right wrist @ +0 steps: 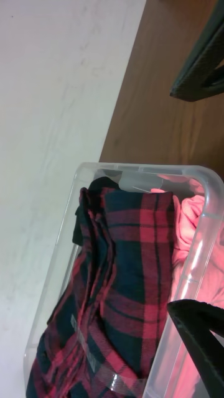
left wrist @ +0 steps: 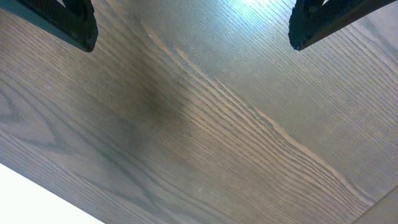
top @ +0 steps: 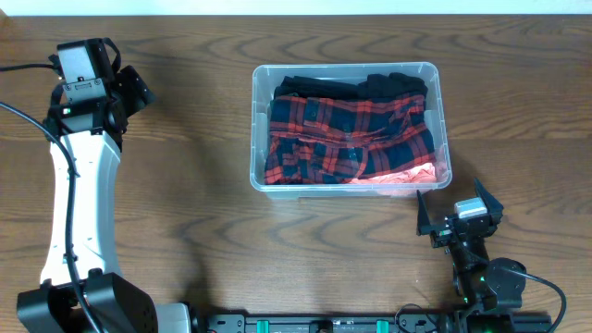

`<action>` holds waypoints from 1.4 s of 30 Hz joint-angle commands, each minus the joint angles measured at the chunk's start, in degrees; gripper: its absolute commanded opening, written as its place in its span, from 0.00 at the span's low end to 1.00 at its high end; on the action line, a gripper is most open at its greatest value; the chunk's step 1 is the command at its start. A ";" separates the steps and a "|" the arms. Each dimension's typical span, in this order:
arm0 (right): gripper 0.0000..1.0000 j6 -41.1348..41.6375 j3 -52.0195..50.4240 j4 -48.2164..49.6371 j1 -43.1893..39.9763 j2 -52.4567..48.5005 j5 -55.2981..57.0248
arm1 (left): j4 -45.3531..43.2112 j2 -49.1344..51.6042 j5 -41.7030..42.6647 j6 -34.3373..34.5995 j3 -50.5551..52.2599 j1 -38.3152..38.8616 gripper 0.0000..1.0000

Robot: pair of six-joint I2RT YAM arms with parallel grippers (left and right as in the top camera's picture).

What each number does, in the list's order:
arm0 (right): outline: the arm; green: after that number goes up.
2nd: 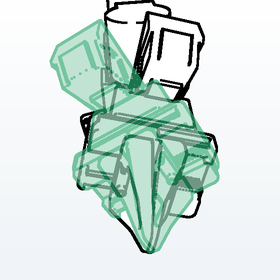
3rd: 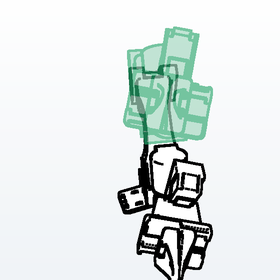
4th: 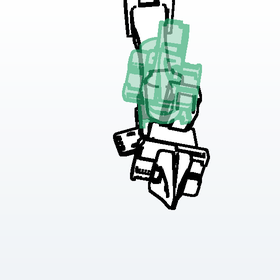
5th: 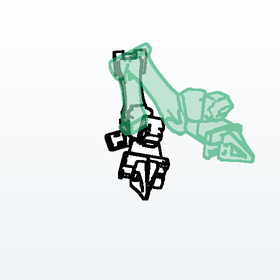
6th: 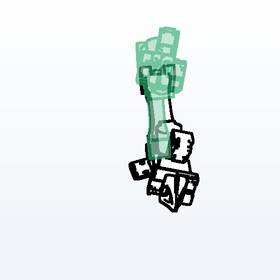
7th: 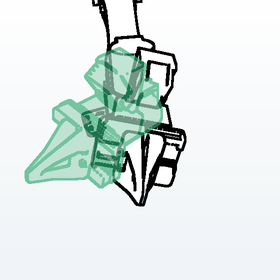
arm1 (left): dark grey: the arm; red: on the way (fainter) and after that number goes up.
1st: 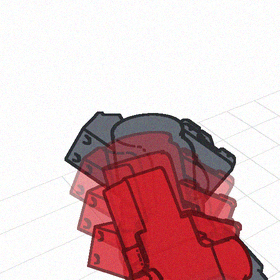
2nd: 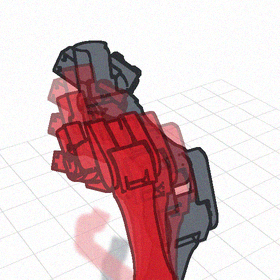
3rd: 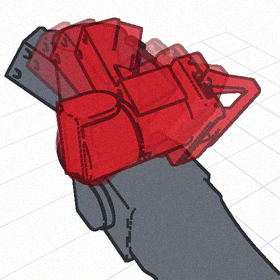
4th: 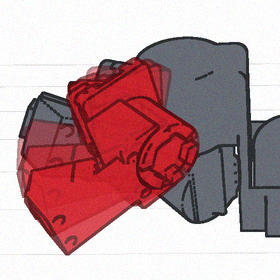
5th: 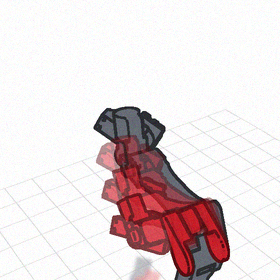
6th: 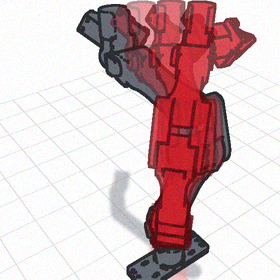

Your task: Pack container

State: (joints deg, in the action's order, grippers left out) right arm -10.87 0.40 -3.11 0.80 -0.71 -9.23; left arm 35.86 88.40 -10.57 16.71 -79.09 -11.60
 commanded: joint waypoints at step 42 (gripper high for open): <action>0.99 -0.76 -0.11 -0.17 -0.46 0.39 -0.44 | -10.34 -19.54 3.85 -1.11 43.41 0.68 0.98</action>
State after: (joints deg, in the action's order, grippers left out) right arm -10.87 0.40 -3.16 0.80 -0.69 -9.23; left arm 27.55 72.16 -9.13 15.22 -39.83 -11.03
